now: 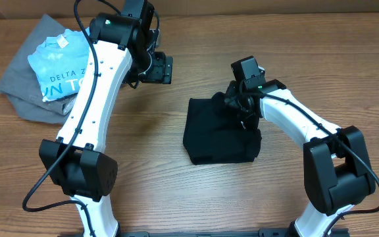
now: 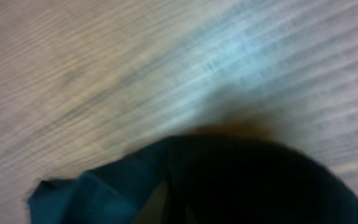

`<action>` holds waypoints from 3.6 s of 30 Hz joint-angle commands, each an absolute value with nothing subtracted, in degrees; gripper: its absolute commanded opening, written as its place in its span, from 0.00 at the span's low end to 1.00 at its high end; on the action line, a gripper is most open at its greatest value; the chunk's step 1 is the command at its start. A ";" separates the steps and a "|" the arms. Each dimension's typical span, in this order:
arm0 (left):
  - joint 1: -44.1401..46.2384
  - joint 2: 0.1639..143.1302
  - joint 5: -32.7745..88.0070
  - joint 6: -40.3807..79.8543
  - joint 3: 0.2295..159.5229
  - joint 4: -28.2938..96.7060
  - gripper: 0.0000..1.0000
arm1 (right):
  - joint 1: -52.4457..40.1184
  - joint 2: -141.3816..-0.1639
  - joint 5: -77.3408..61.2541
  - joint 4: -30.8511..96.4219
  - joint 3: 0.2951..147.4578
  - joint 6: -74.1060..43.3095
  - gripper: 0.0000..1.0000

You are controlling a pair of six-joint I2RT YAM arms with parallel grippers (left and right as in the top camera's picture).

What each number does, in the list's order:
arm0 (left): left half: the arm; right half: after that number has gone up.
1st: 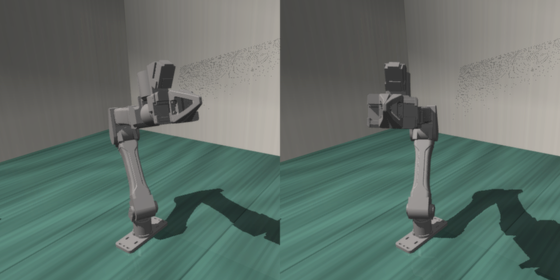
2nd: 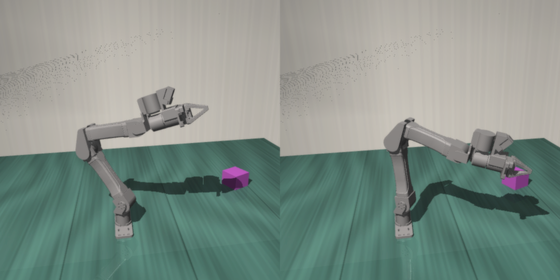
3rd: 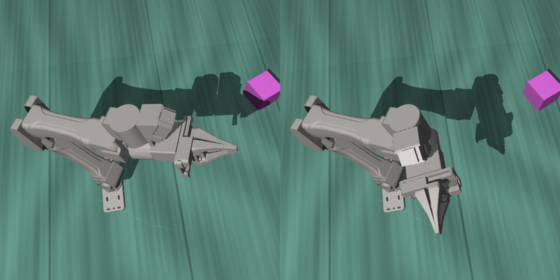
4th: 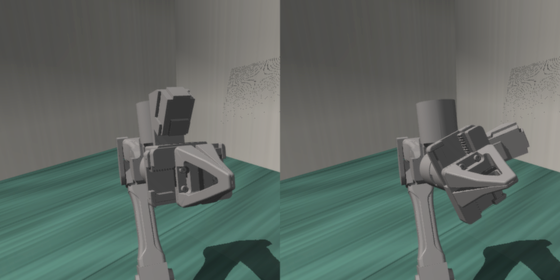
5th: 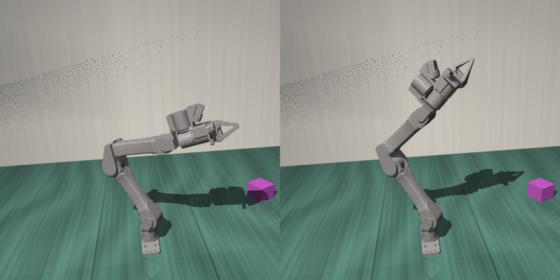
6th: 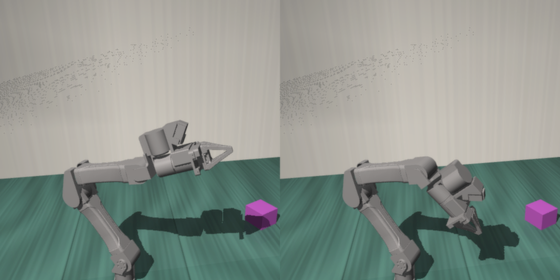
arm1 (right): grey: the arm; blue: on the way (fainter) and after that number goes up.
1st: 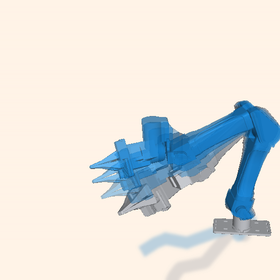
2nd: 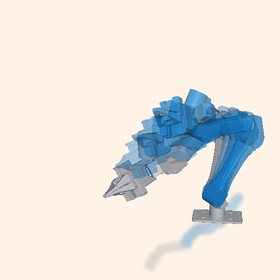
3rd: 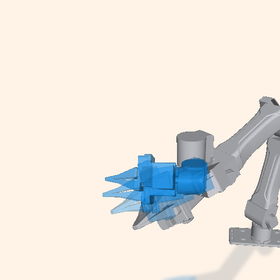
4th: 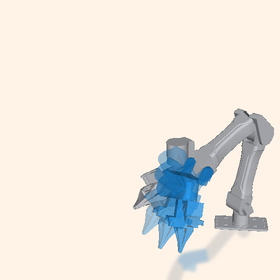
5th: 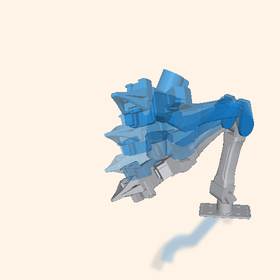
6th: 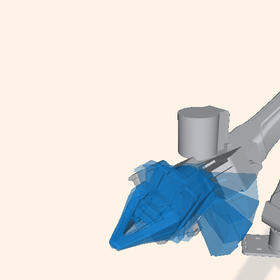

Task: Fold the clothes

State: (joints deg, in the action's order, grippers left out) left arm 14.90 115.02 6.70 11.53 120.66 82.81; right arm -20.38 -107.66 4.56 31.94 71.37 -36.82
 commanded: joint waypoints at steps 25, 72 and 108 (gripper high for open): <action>15.03 115.02 7.11 9.15 120.57 84.20 0.86 | -6.42 -90.11 6.79 55.13 77.12 -16.29 0.43; 15.14 115.02 7.44 8.43 120.57 84.01 0.86 | -1.21 -90.04 0.67 64.29 54.41 -37.50 0.33; 26.81 128.55 30.11 0.10 107.07 71.05 0.26 | -2.70 -96.62 -25.06 47.90 37.89 -27.09 0.13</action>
State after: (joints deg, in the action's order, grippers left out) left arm 28.01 128.95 28.08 -1.19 107.04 70.65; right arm -2.63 -92.16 -28.40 49.08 39.92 -25.23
